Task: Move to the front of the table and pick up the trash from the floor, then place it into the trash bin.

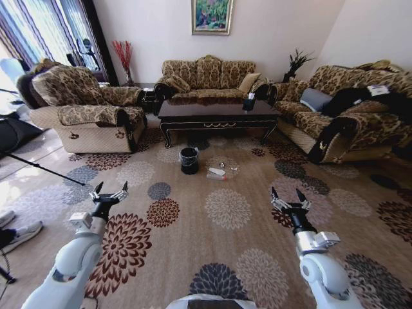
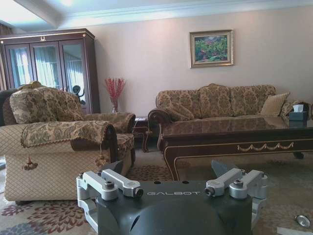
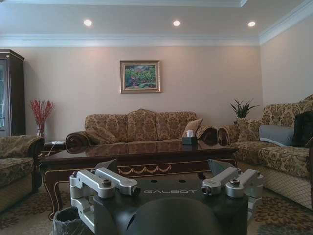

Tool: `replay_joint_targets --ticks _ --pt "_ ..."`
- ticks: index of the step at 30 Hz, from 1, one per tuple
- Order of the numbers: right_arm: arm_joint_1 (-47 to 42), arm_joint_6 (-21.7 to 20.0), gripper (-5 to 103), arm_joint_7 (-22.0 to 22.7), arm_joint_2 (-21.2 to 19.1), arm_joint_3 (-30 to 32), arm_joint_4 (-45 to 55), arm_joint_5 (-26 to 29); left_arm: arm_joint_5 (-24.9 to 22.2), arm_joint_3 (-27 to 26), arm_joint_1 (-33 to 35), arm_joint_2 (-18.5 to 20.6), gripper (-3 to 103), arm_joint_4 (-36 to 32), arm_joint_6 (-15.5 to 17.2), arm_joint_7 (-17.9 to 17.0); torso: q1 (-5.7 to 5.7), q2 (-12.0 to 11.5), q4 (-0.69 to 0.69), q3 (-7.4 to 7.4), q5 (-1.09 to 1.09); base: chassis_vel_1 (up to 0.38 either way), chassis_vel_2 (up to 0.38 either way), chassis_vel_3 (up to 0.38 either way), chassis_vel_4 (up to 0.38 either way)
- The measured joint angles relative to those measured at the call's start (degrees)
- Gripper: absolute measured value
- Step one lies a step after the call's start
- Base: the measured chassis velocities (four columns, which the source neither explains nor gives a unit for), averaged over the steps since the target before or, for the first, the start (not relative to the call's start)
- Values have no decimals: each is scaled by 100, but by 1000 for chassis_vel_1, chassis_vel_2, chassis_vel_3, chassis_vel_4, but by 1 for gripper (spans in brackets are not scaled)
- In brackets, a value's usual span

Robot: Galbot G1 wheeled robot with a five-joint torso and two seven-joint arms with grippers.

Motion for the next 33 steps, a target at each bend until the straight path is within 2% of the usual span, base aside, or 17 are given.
replay_joint_targets --ticks 33 --pt "-96 23 100 -27 95 -7 -21 -183 25 12 -21 -20 100 41 -1 -79 -290 -740 0 -448 0 0 0 0 0"
